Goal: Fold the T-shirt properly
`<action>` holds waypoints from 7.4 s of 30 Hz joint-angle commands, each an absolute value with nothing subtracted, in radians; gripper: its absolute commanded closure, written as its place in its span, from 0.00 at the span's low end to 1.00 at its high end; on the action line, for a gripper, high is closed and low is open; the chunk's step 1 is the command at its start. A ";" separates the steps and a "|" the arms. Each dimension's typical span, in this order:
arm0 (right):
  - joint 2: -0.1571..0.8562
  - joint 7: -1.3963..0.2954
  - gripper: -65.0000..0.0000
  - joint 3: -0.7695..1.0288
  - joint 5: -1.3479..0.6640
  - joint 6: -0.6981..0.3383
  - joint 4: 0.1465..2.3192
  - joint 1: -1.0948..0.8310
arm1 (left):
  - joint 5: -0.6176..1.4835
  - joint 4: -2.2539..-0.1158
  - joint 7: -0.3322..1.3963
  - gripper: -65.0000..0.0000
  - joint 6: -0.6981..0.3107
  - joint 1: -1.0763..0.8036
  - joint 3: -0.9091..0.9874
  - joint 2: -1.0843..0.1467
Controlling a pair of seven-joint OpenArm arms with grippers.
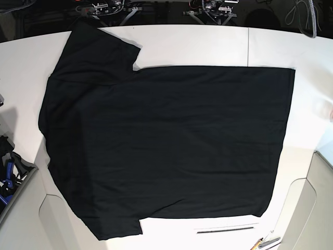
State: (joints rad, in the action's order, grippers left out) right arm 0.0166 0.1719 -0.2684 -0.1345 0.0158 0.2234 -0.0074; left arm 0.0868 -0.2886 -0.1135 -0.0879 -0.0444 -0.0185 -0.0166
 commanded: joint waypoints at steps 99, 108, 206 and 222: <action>-0.014 -0.249 0.48 0.490 -0.210 -0.067 2.052 -0.662 | 1.107 -1.917 0.603 0.54 -0.698 -0.828 0.485 -0.413; -0.014 -0.350 0.48 0.629 -0.467 -0.270 1.831 -0.537 | 1.148 -1.917 0.657 0.54 -0.698 -0.803 0.485 -0.413; 0.055 -0.712 1.00 0.685 -0.790 -0.423 2.136 -0.889 | 1.484 -1.520 1.059 1.00 -0.698 -0.741 1.046 -0.396; 0.189 -0.628 1.00 0.492 -0.537 -0.399 1.946 -0.437 | 1.207 -1.519 0.861 1.00 -0.698 -0.379 0.793 -0.453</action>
